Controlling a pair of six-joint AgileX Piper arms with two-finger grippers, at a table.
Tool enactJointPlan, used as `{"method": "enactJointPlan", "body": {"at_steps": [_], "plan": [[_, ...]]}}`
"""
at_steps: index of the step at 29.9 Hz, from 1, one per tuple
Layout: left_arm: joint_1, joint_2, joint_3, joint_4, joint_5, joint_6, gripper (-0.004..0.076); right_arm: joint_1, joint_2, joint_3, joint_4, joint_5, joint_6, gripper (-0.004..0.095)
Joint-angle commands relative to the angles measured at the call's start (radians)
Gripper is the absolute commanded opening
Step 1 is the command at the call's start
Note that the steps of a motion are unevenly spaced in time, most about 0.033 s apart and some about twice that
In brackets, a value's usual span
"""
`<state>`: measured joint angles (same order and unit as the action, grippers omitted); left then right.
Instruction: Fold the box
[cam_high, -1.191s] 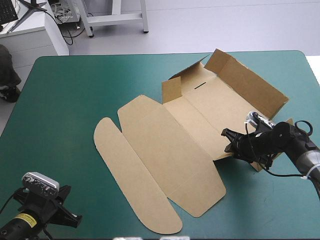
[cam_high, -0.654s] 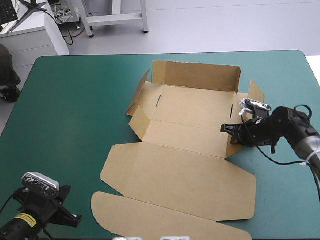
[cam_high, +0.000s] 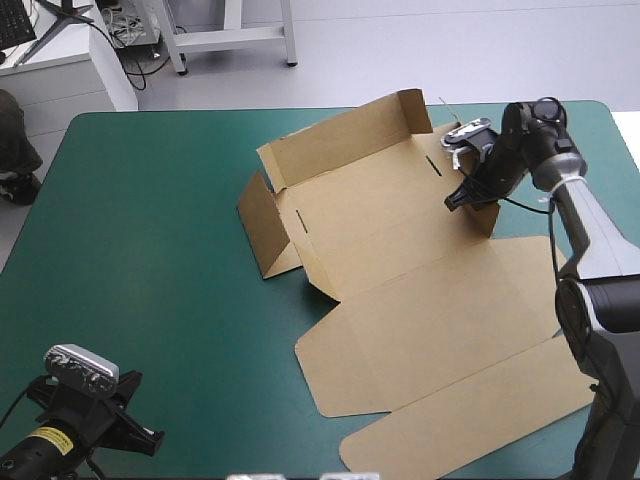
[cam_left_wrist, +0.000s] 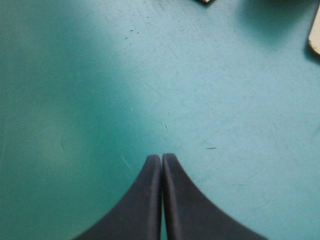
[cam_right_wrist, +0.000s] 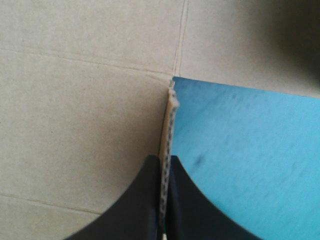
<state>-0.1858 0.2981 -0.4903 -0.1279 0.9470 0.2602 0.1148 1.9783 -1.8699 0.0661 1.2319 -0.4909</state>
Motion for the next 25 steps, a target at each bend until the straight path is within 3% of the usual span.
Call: {"method": "enactJointPlan", "body": {"at_steps": [1,9,18,25], "plan": [[-0.001,0.011,-0.027,-0.011,-0.053,-0.005,-0.0010,0.052,0.022,-0.130,-0.010,0.023,-0.182,-0.0020],[-0.001,0.011,-0.027,-0.011,-0.053,-0.005,-0.0010,0.207,0.168,-0.309,0.040,0.023,-0.325,-0.0020],[-0.001,0.011,-0.027,-0.053,-0.055,-0.005,-0.0010,0.435,0.192,-0.317,0.034,0.023,-0.442,-0.0021],[-0.001,0.011,-0.027,-0.053,-0.053,-0.005,-0.0010,0.559,0.192,-0.317,-0.005,0.023,-0.451,-0.0020]]}}
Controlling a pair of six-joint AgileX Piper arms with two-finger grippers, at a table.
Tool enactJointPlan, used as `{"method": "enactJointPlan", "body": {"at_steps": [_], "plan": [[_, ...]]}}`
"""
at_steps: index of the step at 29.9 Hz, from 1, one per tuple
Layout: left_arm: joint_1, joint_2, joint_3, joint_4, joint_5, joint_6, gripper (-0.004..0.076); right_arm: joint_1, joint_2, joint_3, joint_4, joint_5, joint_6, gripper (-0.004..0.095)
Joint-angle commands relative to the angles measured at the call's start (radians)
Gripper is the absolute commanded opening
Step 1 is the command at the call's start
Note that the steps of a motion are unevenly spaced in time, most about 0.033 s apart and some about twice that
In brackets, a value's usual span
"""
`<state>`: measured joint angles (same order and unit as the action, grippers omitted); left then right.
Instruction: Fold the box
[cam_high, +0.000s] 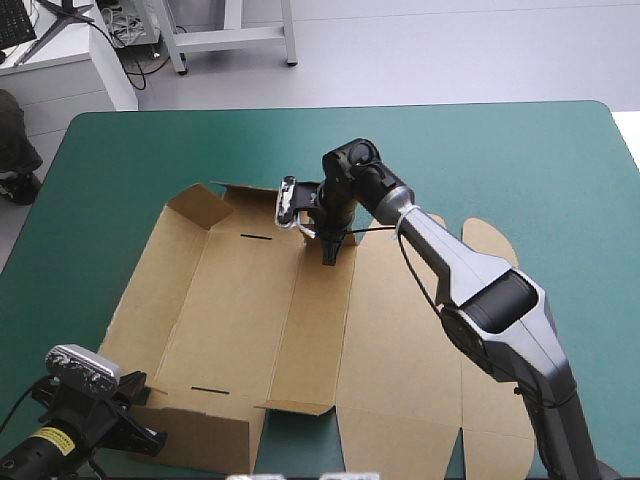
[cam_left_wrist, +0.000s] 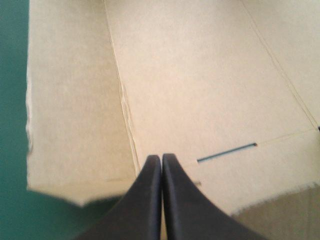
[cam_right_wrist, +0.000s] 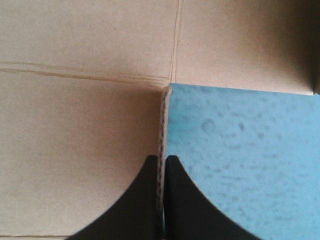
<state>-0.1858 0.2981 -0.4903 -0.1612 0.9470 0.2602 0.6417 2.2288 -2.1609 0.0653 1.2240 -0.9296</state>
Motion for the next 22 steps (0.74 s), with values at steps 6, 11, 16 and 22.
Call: {"method": "enactJointPlan", "body": {"at_steps": [6,11,16,22], "plan": [[-0.001,0.011,-0.027,-0.020,-0.053,-0.005,-0.0010,0.040,-0.059,-0.026,-0.065,0.030,-0.061,-0.0012],[-0.001,0.011,-0.027,-0.020,-0.053,-0.005,-0.0010,0.032,-0.059,-0.026,-0.065,0.030,-0.061,0.0196],[-0.001,0.011,-0.027,-0.020,-0.053,-0.005,-0.0010,0.032,-0.076,-0.026,-0.065,0.030,0.004,0.0462],[-0.001,0.011,-0.027,-0.020,-0.053,-0.005,-0.0010,0.032,-0.172,-0.026,-0.085,0.030,0.194,0.0477]]}}
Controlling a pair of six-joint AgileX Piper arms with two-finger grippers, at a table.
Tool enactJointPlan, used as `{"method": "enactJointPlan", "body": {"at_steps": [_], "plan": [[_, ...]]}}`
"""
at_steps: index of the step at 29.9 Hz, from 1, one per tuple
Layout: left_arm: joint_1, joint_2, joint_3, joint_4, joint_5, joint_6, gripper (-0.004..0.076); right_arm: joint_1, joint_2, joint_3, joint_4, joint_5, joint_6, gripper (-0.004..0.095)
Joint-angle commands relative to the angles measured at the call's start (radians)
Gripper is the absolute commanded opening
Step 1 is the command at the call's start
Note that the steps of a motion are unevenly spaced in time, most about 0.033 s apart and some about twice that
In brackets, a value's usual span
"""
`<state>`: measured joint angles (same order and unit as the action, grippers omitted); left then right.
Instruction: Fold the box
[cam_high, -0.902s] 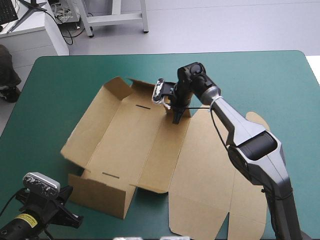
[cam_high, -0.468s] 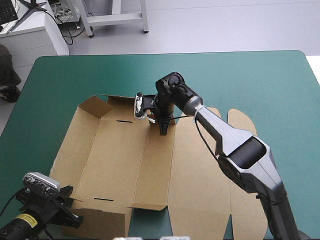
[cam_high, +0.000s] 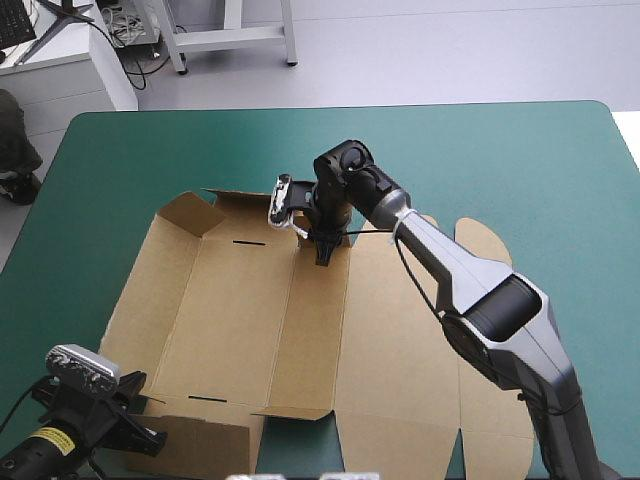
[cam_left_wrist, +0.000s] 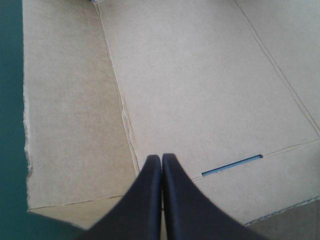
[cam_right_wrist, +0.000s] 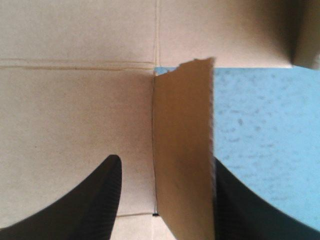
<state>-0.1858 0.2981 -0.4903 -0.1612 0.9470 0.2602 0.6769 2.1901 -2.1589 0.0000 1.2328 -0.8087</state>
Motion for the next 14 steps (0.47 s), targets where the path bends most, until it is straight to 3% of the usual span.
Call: {"method": "enactJointPlan", "body": {"at_steps": [1,10,14], "plan": [[-0.001,0.011,-0.027,-0.020,-0.053,-0.005,-0.0010,-0.004,-0.159,-0.028,-0.022,0.022,0.094,0.0474],[-0.001,0.011,-0.027,-0.011,-0.058,-0.005,-0.0008,-0.004,-0.486,-0.013,-0.073,0.022,0.311,0.0413],[-0.001,0.011,-0.027,0.007,-0.066,-0.005,-0.0009,-0.004,-0.664,0.055,-0.073,0.022,0.388,0.0327]]}}
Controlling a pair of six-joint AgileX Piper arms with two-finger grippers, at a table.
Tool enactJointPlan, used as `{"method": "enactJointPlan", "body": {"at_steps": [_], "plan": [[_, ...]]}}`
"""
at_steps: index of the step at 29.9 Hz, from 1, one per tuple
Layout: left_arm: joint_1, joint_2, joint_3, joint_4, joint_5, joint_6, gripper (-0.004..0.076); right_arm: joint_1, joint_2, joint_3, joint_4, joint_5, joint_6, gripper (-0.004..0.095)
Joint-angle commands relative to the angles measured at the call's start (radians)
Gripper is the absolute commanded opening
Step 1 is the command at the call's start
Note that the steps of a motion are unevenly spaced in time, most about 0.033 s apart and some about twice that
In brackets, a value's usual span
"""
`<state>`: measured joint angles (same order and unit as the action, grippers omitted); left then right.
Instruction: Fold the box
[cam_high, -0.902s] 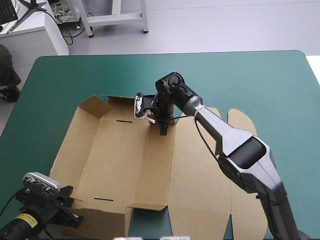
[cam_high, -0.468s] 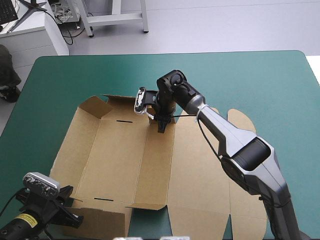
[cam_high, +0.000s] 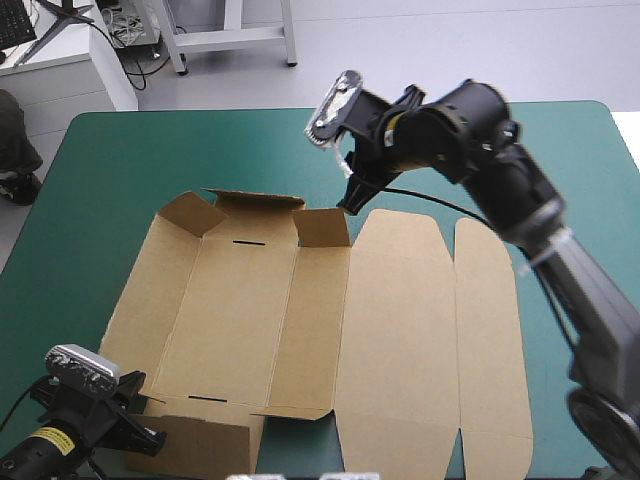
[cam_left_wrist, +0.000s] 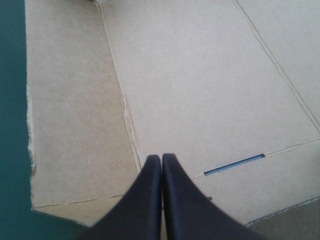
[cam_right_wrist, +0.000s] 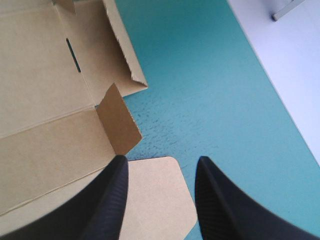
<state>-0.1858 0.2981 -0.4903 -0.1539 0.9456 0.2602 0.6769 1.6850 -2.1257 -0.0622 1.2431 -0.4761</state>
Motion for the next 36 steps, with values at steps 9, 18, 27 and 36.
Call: {"method": "enactJointPlan", "body": {"at_steps": [9,18,27,36], "plan": [[-0.001,0.011,-0.027,0.003,-0.065,-0.005,-0.0010,-0.004,-0.618,0.457,-0.065,0.007,0.216,0.0023],[-0.001,0.011,-0.027,0.001,-0.065,-0.009,-0.0010,-0.004,-1.175,1.076,-0.098,-0.170,0.452,-0.0014],[-0.001,0.011,-0.027,-0.004,-0.072,-0.009,-0.0008,-0.004,-1.730,1.555,-0.098,-0.295,0.648,-0.0006],[-0.001,0.009,-0.027,-0.027,-0.057,-0.017,0.0248,-0.011,-1.655,1.600,-0.065,-0.323,0.599,-0.0005]]}}
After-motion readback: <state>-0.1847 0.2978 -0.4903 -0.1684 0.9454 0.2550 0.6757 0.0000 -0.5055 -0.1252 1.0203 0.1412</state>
